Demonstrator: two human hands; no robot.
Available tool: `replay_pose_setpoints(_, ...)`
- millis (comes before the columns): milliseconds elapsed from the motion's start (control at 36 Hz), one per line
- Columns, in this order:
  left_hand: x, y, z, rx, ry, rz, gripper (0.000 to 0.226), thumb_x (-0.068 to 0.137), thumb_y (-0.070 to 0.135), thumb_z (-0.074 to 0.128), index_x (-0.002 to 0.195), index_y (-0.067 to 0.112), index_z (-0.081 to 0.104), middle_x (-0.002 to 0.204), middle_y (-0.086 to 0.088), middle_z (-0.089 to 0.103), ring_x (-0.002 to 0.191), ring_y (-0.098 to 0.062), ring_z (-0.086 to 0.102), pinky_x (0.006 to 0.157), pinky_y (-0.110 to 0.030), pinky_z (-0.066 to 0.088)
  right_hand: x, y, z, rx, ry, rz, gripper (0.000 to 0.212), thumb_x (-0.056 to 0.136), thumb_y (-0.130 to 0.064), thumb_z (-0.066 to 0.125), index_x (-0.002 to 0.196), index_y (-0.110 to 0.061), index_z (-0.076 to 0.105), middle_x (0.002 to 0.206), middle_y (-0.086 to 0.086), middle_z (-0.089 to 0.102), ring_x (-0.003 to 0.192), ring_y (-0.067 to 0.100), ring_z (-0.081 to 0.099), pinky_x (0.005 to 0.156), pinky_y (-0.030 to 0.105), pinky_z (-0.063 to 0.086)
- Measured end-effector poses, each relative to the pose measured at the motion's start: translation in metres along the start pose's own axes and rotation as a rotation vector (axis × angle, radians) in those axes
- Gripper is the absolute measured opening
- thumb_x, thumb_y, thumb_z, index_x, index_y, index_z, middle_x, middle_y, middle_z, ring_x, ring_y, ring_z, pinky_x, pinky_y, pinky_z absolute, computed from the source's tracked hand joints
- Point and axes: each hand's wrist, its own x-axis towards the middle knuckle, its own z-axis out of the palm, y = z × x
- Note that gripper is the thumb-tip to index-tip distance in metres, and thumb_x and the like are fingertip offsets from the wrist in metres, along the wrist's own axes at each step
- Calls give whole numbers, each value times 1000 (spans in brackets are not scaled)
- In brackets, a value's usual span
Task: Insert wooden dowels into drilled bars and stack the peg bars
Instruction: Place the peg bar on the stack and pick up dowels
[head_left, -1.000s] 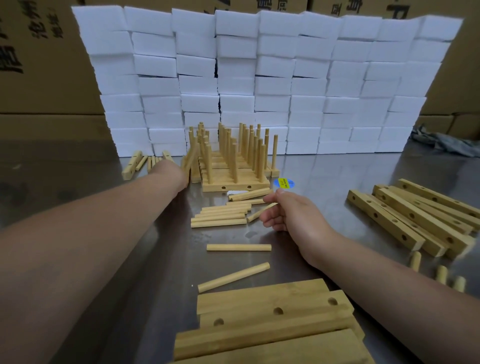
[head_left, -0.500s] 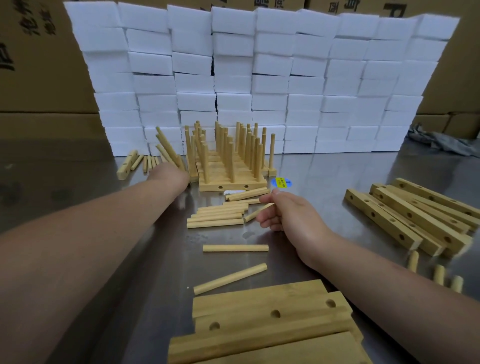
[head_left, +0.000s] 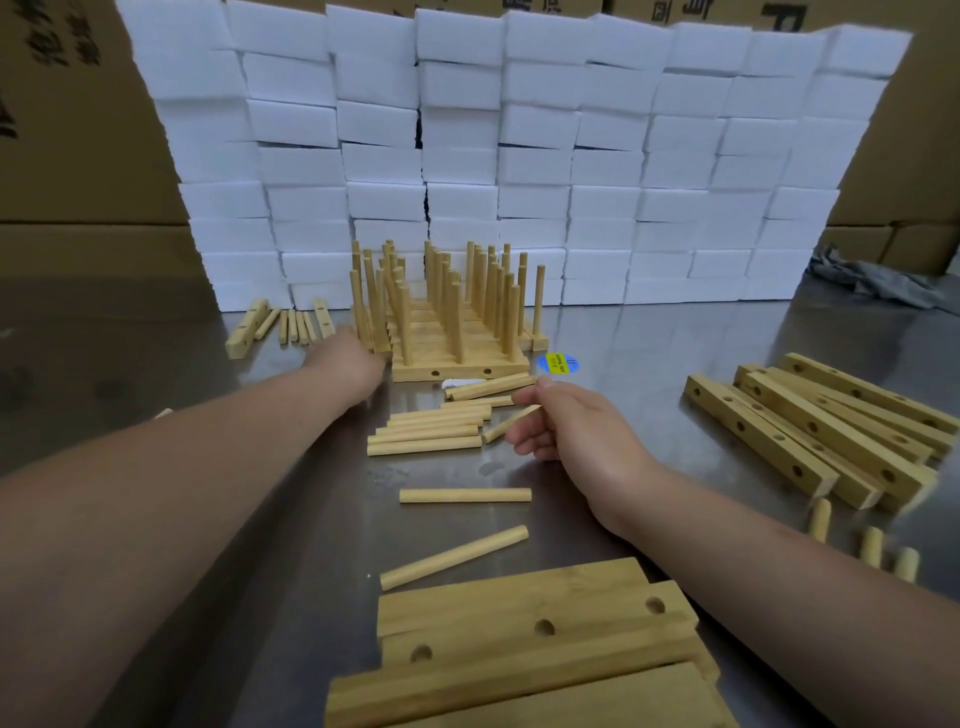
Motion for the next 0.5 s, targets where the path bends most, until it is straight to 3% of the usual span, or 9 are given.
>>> replay_pose_setpoints(56, -5, 1, -2, -2, 34, -35, 38, 93, 27, 47, 126, 11, 39, 109, -14, 55, 86, -26, 48, 60, -33, 39, 0, 0, 0, 3, -3, 2, 30, 100, -26, 35, 86, -15, 59, 57, -1, 61, 58, 13, 52, 58, 18, 41)
replay_pose_setpoints(111, -15, 3, -4, -88, 119, -54, 37, 92, 22, 45, 128, 13, 42, 107, -11, 54, 87, -26, 51, 66, -35, 42, 0, 0, 0, 4, -5, 0, 30, 100, -26, 35, 86, -15, 59, 56, -3, 61, 57, 12, 53, 56, 17, 41)
replay_pose_setpoints(167, -28, 7, -6, -181, 198, 26, 30, 91, 20, 43, 119, 17, 53, 103, -5, 56, 85, -23, 54, 66, -32, 43, 0, 1, 0, 4, -3, 0, 29, 100, -26, 36, 85, -16, 59, 55, -4, 61, 57, 12, 53, 57, 17, 41)
replay_pose_setpoints(222, -43, 12, -6, -232, 220, 166, 18, 90, 20, 43, 99, 24, 59, 96, 3, 57, 75, -15, 53, 57, -26, 39, 1, 1, 0, 2, -4, -2, 29, 99, -26, 36, 85, -16, 59, 53, -5, 61, 57, 12, 53, 58, 18, 41)
replay_pose_setpoints(306, -68, 26, -9, -236, 82, 312, 20, 90, 21, 45, 79, 32, 59, 78, 15, 54, 70, -5, 52, 55, -21, 37, 0, 1, 0, 0, -7, -7, 28, 99, -26, 37, 84, -17, 60, 53, -5, 62, 57, 11, 53, 58, 18, 41)
replay_pose_setpoints(389, -88, 35, -6, -40, -98, 405, 19, 88, 26, 50, 84, 27, 68, 84, 10, 63, 79, -11, 56, 66, -24, 44, 0, 1, 0, -16, -8, -19, 25, 97, -24, 41, 84, -18, 61, 54, -5, 62, 56, 11, 54, 56, 15, 42)
replay_pose_setpoints(500, -106, 28, 3, 76, -144, 506, 16, 84, 32, 56, 90, 30, 71, 88, 9, 62, 87, -13, 57, 77, -29, 49, -1, 0, 0, -44, -17, -21, 20, 95, -21, 45, 85, -16, 62, 59, -3, 62, 58, 11, 55, 53, 11, 43)
